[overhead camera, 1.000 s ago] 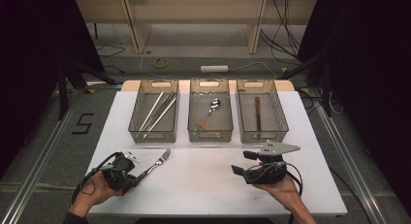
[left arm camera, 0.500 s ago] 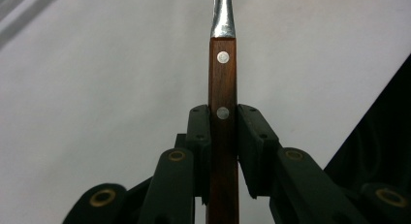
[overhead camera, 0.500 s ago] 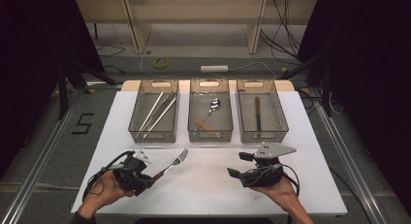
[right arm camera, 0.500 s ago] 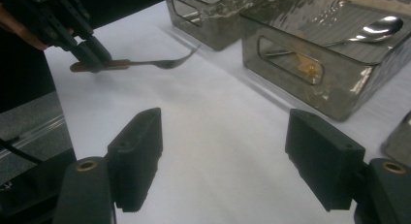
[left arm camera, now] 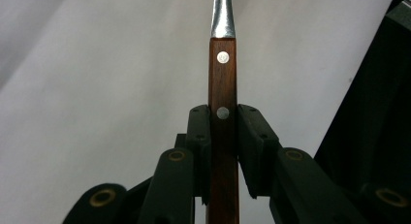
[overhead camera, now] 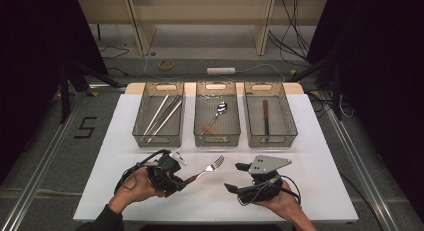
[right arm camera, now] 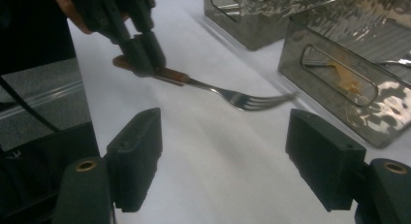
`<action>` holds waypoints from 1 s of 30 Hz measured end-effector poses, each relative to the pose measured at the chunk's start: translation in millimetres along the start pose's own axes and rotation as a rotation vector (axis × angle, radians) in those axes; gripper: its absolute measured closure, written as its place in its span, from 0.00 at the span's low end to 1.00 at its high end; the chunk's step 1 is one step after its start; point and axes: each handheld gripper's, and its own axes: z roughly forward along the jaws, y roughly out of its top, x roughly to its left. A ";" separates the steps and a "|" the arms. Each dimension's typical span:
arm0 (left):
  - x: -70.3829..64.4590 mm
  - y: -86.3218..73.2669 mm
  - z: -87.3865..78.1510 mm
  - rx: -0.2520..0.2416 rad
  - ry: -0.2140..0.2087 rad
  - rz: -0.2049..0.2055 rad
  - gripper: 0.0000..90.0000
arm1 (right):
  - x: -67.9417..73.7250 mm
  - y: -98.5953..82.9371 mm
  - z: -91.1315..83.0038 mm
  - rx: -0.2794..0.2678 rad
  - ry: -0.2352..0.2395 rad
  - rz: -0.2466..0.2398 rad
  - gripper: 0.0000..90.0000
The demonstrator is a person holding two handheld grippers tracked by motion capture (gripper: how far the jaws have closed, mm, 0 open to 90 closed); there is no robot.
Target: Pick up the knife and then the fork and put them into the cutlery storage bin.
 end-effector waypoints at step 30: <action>-22.5 30.2 11.5 0.058 -0.083 0.071 0.84 | 34.0 3.0 41.9 0.117 0.005 -0.275 0.37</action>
